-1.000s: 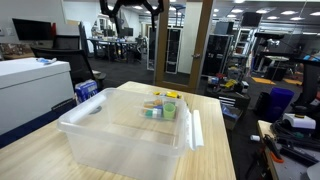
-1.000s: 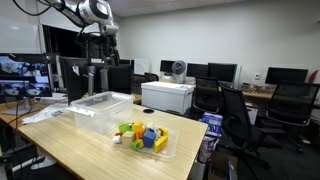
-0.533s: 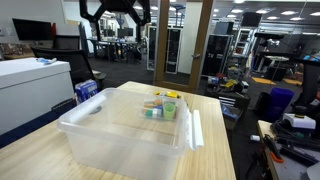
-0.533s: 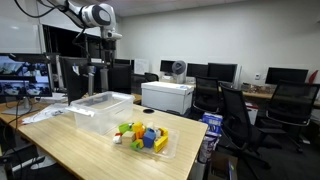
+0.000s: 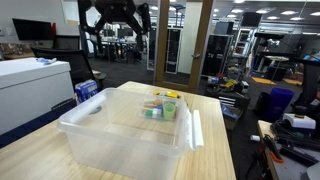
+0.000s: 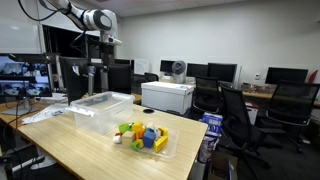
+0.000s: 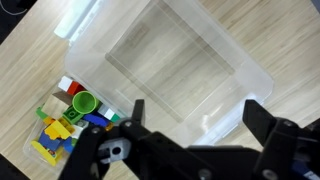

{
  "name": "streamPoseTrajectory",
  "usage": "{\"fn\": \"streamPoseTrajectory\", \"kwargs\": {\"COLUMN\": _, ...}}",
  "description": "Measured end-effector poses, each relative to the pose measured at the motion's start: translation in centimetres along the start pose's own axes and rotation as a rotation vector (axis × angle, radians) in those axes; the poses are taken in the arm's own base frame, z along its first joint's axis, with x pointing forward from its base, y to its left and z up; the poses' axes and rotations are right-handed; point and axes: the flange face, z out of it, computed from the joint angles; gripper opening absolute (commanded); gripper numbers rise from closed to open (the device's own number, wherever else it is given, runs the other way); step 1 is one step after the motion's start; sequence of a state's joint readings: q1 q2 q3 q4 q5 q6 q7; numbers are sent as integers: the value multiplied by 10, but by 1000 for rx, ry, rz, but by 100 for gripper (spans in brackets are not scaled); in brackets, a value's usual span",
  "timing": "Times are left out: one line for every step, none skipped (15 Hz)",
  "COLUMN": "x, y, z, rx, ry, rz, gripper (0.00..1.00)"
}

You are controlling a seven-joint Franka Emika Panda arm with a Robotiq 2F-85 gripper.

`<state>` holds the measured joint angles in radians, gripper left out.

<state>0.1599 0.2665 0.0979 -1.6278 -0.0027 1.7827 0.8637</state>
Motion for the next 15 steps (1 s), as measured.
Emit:
{"fn": "streamPoseTrajectory", "kwargs": {"x": -1, "y": -1, "z": 0, "rx": 0, "ry": 0, "rz": -18, "gripper": 100}}
{"fn": "streamPoseTrajectory", "kwargs": {"x": -2, "y": 0, "z": 1, "rx": -8, "ry": -7, "rz": -69, "gripper": 100}}
{"fn": "streamPoseTrajectory", "kwargs": {"x": -3, "y": 1, "z": 2, "rx": -18, "ry": -17, "rz": -122, "gripper": 100}}
{"fn": "streamPoseTrajectory", "kwargs": {"x": -4, "y": 2, "z": 2, "rx": -25, "ry": -24, "rz": -173, "gripper": 100}}
{"fn": "streamPoseTrajectory", "kwargs": {"x": -4, "y": 4, "z": 1, "rx": -33, "ry": -29, "rz": -230, "gripper": 100}}
{"fn": "streamPoseTrajectory", "kwargs": {"x": -4, "y": 7, "z": 0, "rx": -37, "ry": -33, "rz": -282, "gripper": 100}}
{"fn": "streamPoseTrajectory", "kwargs": {"x": -4, "y": 9, "z": -2, "rx": -44, "ry": -33, "rz": -337, "gripper": 100}}
{"fn": "streamPoseTrajectory", "kwargs": {"x": -4, "y": 12, "z": -3, "rx": -56, "ry": -29, "rz": -387, "gripper": 100}}
{"fn": "streamPoseTrajectory", "kwargs": {"x": -4, "y": 16, "z": -3, "rx": -75, "ry": -24, "rz": -438, "gripper": 100}}
{"fn": "streamPoseTrajectory", "kwargs": {"x": -4, "y": 20, "z": -2, "rx": -96, "ry": -18, "rz": -482, "gripper": 100}}
{"fn": "streamPoseTrajectory", "kwargs": {"x": -5, "y": 24, "z": -1, "rx": -118, "ry": -11, "rz": -527, "gripper": 100}}
{"fn": "streamPoseTrajectory", "kwargs": {"x": -6, "y": 27, "z": 0, "rx": -140, "ry": -4, "rz": -571, "gripper": 100}}
{"fn": "streamPoseTrajectory", "kwargs": {"x": -8, "y": 30, "z": 1, "rx": -164, "ry": 2, "rz": -614, "gripper": 100}}
{"fn": "streamPoseTrajectory", "kwargs": {"x": -10, "y": 34, "z": 1, "rx": -190, "ry": 10, "rz": -660, "gripper": 100}}
{"fn": "streamPoseTrajectory", "kwargs": {"x": -13, "y": 38, "z": 1, "rx": -212, "ry": 19, "rz": -701, "gripper": 100}}
